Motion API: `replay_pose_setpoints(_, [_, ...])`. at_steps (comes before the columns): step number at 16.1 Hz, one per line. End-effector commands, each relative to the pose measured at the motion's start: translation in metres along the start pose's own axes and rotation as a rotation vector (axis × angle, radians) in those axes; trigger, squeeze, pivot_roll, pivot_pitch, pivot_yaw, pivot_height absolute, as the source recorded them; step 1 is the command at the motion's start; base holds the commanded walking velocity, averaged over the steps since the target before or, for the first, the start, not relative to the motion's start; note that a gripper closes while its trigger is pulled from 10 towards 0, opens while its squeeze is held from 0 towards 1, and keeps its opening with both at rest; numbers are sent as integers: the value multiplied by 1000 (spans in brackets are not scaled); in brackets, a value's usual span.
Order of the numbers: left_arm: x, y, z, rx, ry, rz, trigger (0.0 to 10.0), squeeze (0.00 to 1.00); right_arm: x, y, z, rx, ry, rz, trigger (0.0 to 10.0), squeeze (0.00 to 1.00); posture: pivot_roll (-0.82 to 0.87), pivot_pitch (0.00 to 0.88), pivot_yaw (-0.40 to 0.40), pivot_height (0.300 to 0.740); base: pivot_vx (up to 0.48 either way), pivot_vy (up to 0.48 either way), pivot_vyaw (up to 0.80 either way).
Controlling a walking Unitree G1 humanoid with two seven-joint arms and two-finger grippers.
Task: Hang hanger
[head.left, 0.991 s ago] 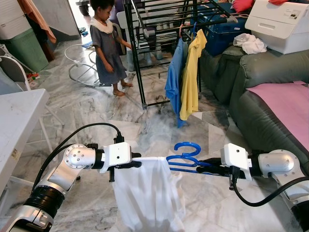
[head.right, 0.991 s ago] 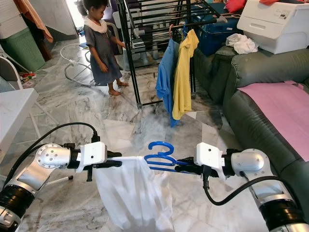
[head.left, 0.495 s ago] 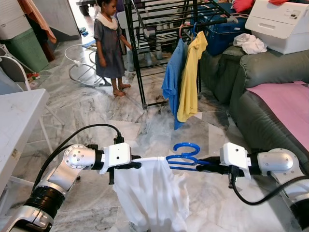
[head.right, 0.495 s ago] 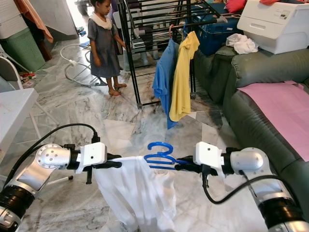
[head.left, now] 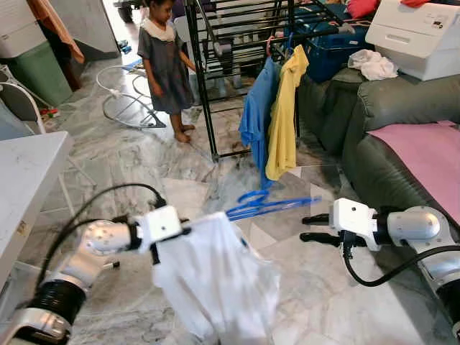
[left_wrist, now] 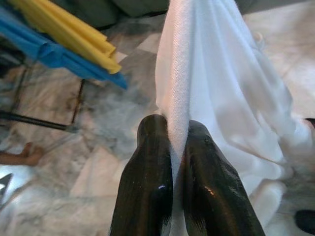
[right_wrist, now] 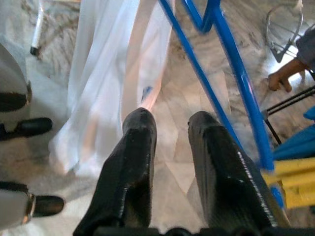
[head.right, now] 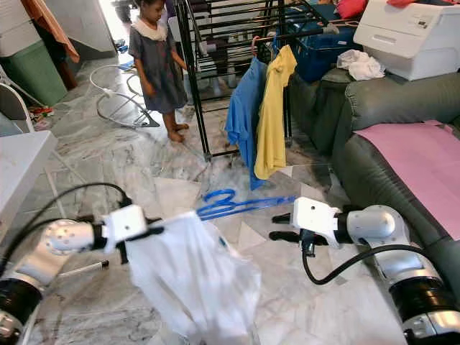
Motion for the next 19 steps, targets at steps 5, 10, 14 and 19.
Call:
replay_pose_setpoints(5, [25,-7,-13,23,128,32,0,0,-51,17,-22,-47,-279,-28,10000,1000,-126,0,82,740,0,0,0])
replay_pose_setpoints(10, [45,33,-30,-201,255,3,0,0,-40,40,-4,-372,-378,262,10000,1000,-92,0,90,740,0,0,0])
replay_pose_setpoints(14, [49,51,-34,-303,276,-71,0,0,-27,20,16,-355,-401,397,10000,1000,-86,0,86,740,0,0,0])
replay_pose_setpoints(19, [46,104,-31,-480,210,-25,0,0,-23,13,36,-333,-418,474,10000,1000,-78,0,86,740,0,0,0])
Point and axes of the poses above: a point about 5 cm out from each wrist's last joint towards the gripper, its own z axis pointing out of the wrist towards the gripper, its own y axis along the axis of the wrist's last joint, x = y × z, the point moved 5 cm from there along z, pointing out of the wrist towards the gripper, and after that the axes turned 7 degrees about z, right-handed, at the moved point
